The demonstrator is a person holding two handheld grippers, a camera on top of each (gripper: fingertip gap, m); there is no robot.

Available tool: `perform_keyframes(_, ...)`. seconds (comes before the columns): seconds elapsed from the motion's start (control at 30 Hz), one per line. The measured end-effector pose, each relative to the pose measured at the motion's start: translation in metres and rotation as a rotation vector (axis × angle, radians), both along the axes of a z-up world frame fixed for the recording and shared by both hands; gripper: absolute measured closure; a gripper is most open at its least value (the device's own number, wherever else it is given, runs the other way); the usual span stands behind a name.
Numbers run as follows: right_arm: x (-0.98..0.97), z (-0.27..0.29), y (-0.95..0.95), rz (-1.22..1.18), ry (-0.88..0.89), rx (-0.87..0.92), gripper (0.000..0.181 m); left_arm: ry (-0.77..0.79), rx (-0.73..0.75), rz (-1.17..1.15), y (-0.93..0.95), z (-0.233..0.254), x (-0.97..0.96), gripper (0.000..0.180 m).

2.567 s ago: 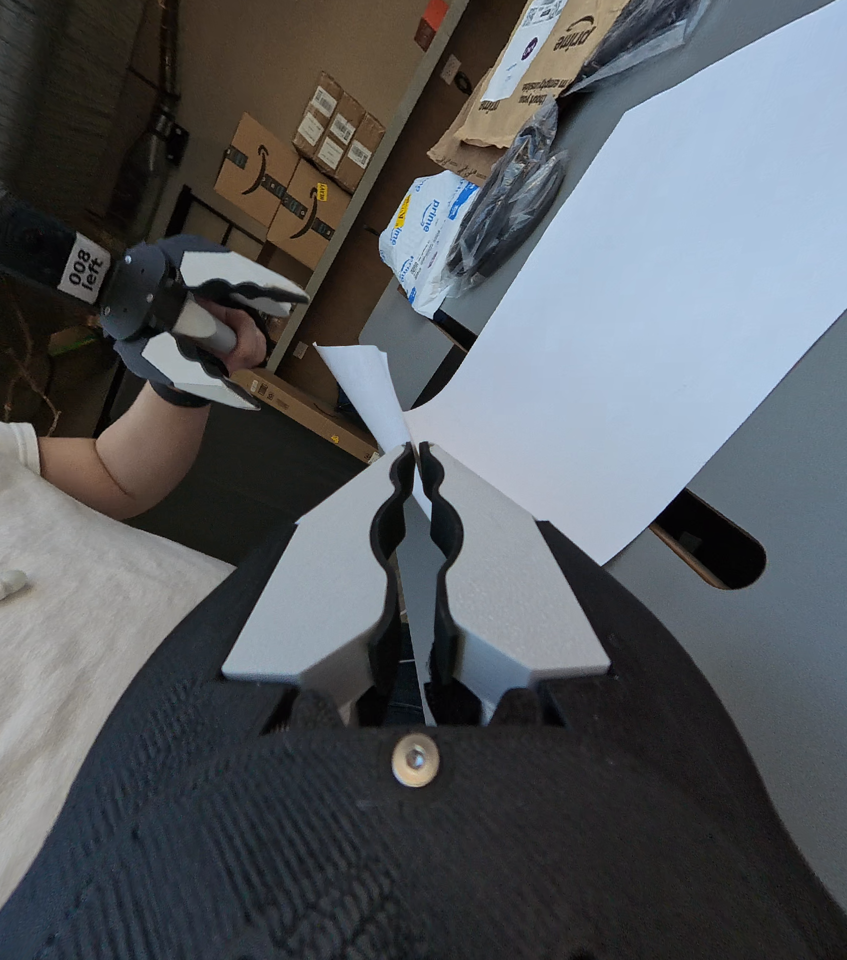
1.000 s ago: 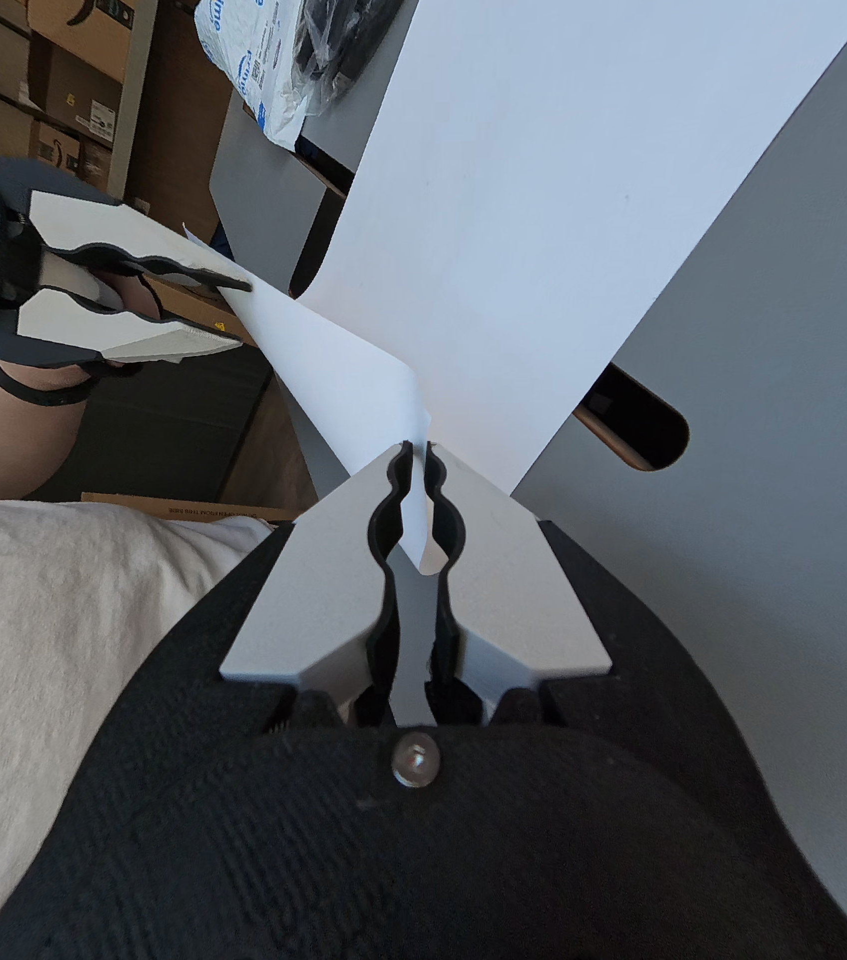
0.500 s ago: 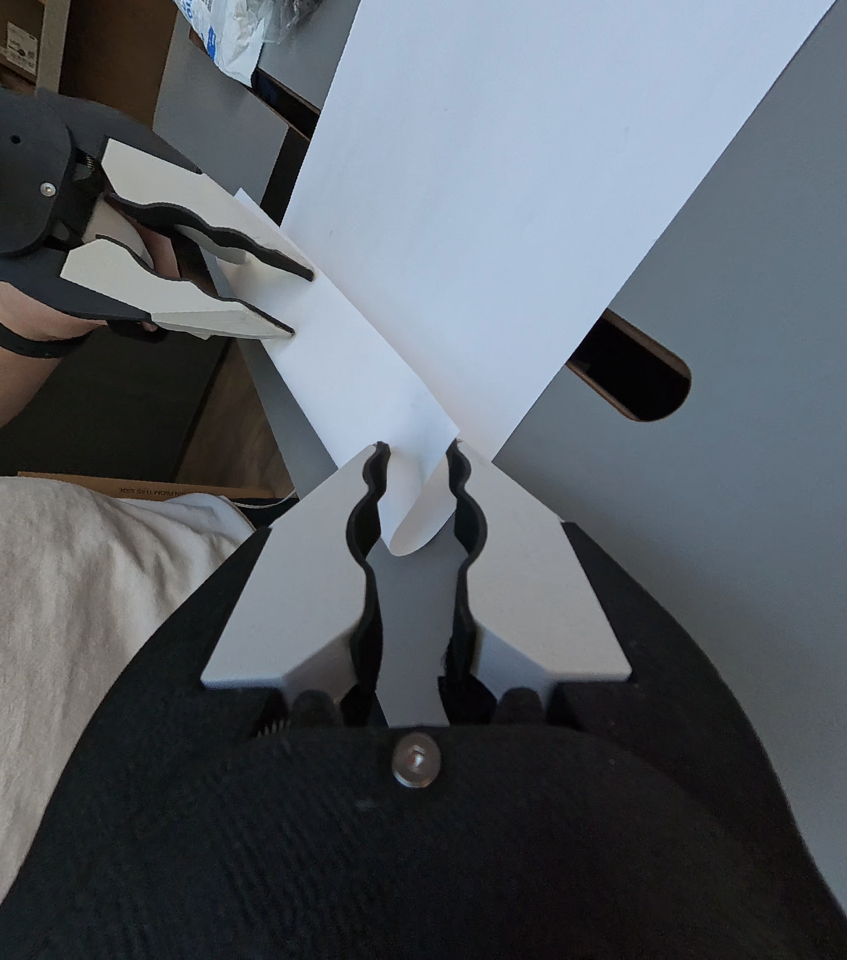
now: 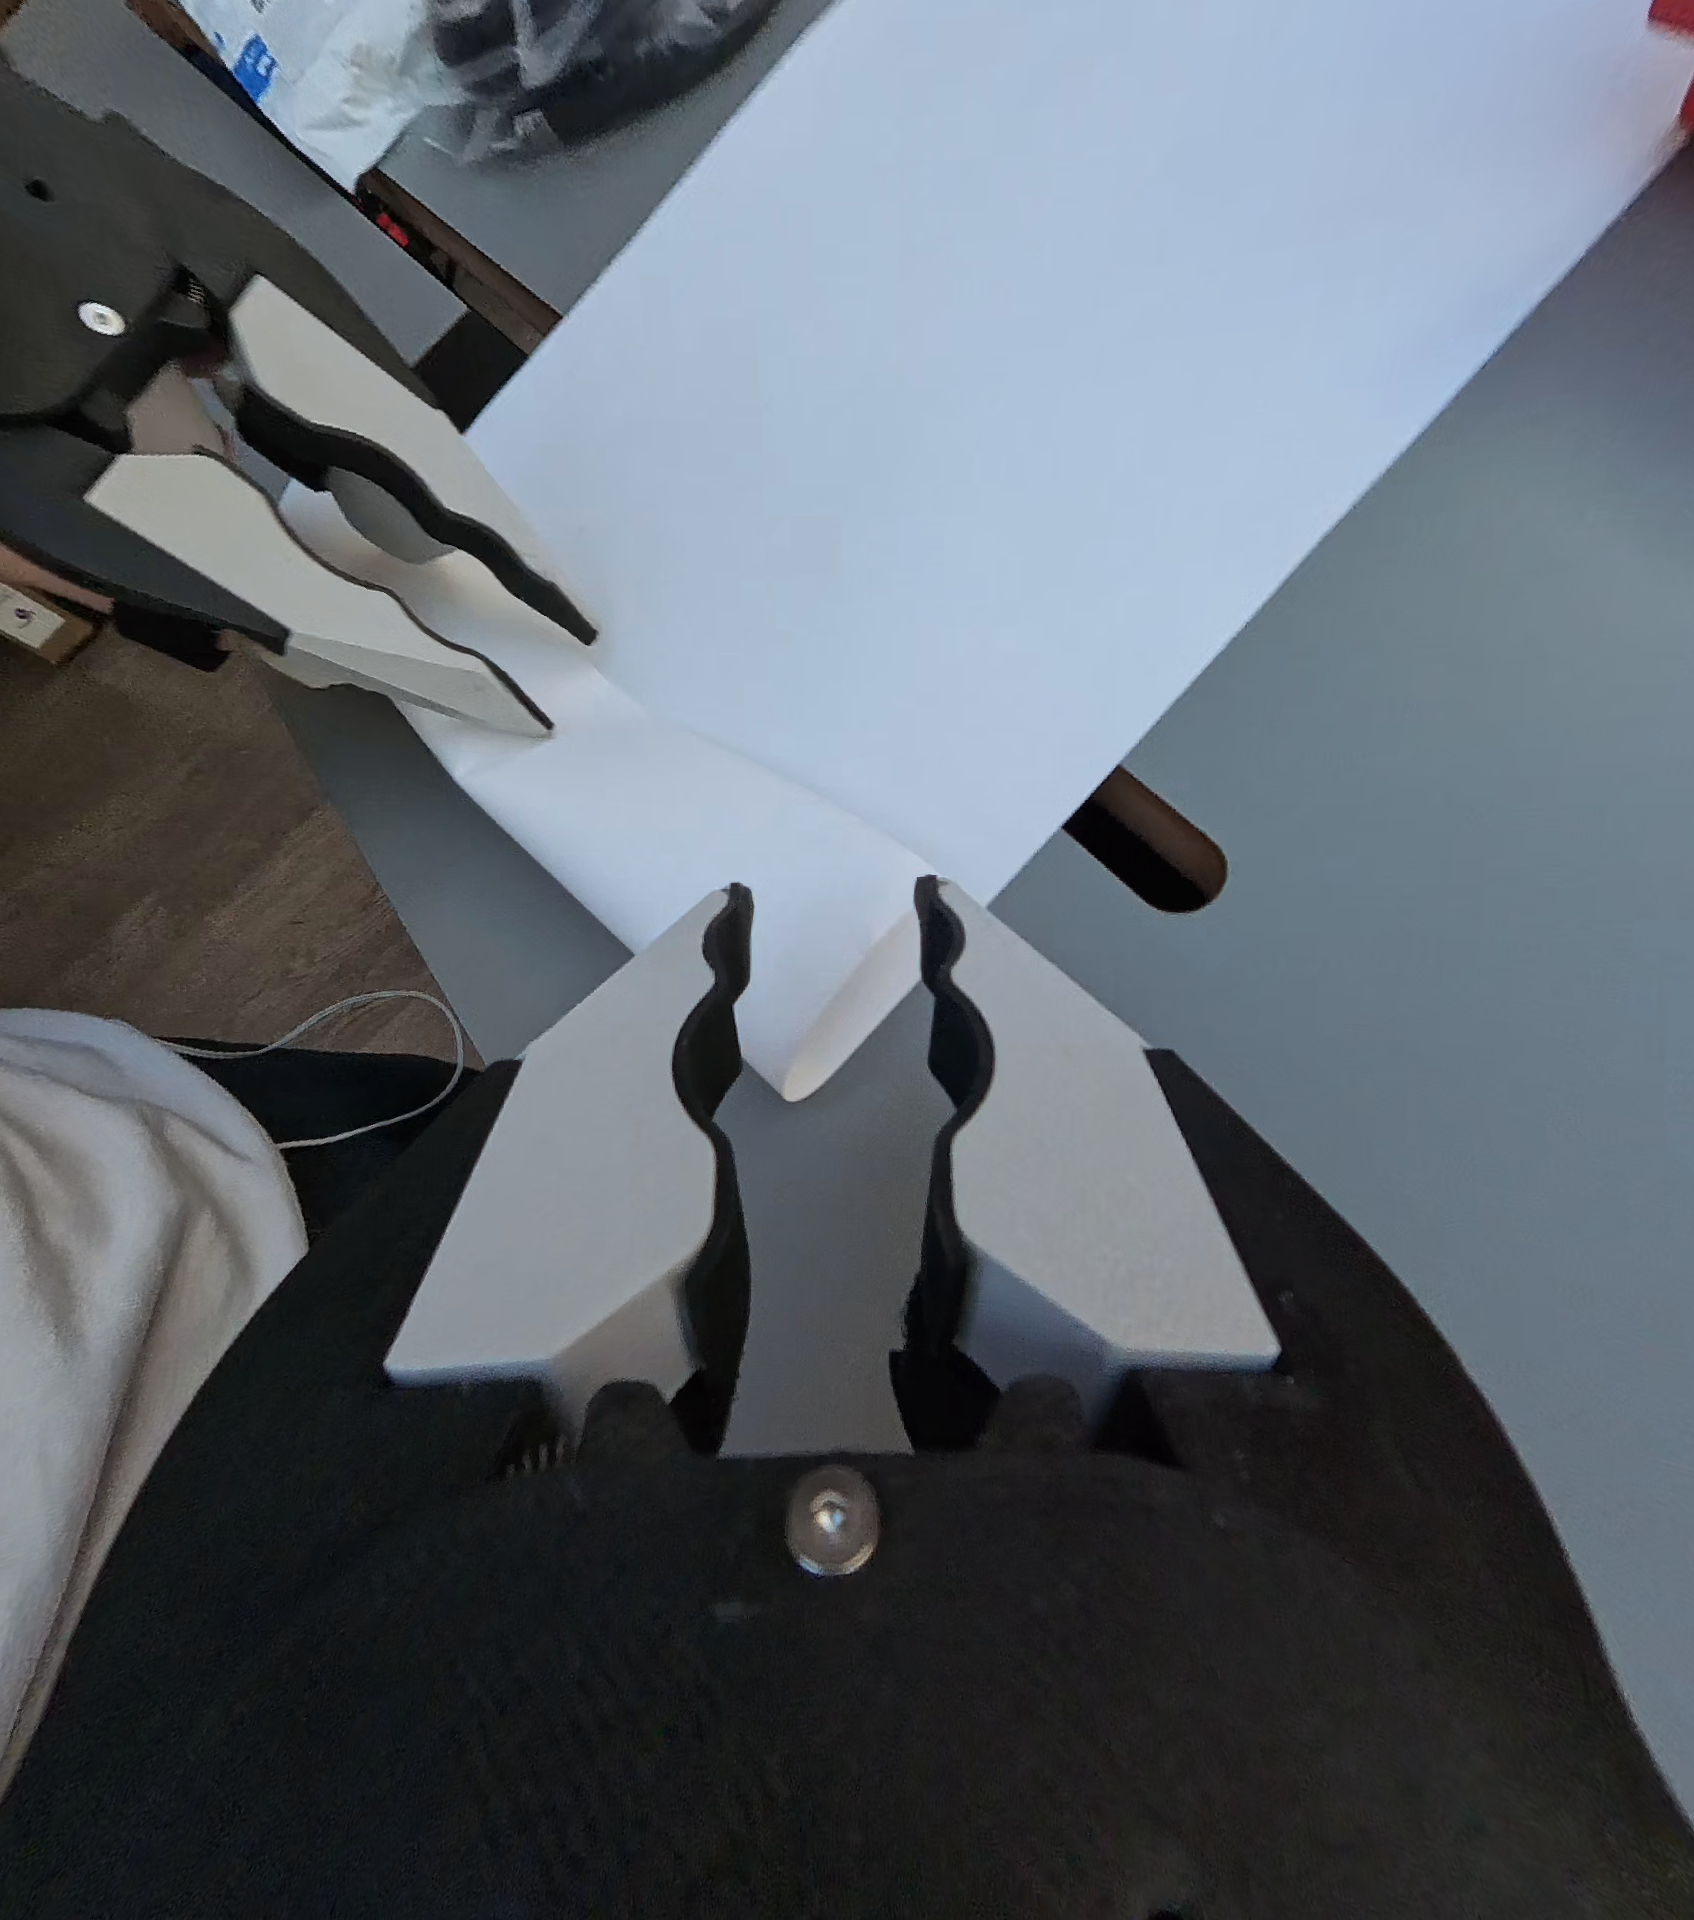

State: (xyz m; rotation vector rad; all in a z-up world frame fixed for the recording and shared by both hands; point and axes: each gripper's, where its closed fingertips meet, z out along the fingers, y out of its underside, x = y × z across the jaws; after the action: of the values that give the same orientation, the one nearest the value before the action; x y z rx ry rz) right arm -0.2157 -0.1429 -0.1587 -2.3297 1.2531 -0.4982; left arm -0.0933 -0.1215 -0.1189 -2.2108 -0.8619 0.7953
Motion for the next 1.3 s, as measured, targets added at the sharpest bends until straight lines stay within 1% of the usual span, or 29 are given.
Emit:
perform_keyframes(0.03,0.000,-0.001,0.001,-0.001,0.004,0.006,0.151,0.001,0.050,0.013,-0.005,0.010,-0.005,0.155)
perform_keyframes(0.1,0.001,-0.001,0.002,-0.001,0.004,0.011,0.152,0.001,0.118,0.047,-0.020,0.023,-0.021,0.162)
perform_keyframes(0.13,0.002,-0.001,0.002,-0.001,0.003,0.017,0.152,-0.023,0.136,0.067,-0.028,0.022,-0.028,0.164)
perform_keyframes(0.2,0.003,-0.002,0.003,-0.006,0.006,0.020,0.152,-0.127,0.168,0.042,-0.031,0.005,-0.029,0.165)
perform_keyframes(0.23,0.003,-0.002,0.004,-0.006,0.005,0.023,0.153,-0.135,0.170,0.018,-0.030,-0.002,-0.031,0.166)
perform_keyframes(0.3,0.004,-0.003,0.004,-0.007,0.001,0.028,0.153,-0.101,0.131,-0.058,-0.027,-0.012,-0.032,0.169)
perform_keyframes(0.4,0.004,-0.003,0.006,-0.002,-0.003,0.045,0.153,-0.140,0.109,-0.137,-0.025,-0.026,-0.022,0.171)
perform_keyframes(0.57,0.004,-0.006,0.007,-0.003,0.008,0.075,0.152,-0.167,0.090,-0.151,-0.031,-0.038,-0.019,0.171)
perform_keyframes(0.77,0.005,-0.007,0.009,0.006,0.005,0.101,0.153,-0.178,0.101,-0.182,-0.032,-0.043,-0.018,0.171)
perform_keyframes(1.0,0.004,-0.007,0.009,0.022,-0.001,0.120,0.152,-0.157,0.098,-0.229,-0.033,-0.046,-0.016,0.170)
perform_keyframes(1.1,0.006,0.004,0.013,0.039,-0.011,0.160,0.149,-0.176,0.107,-0.230,-0.033,-0.047,-0.015,0.170)
perform_keyframes(1.2,0.021,0.029,0.009,-0.004,-0.052,0.205,0.150,-0.192,0.112,-0.229,-0.033,-0.047,-0.015,0.170)
perform_keyframes(1.3,0.047,0.041,-0.005,-0.077,-0.084,0.181,0.154,-0.195,0.109,-0.223,-0.033,-0.048,-0.015,0.170)
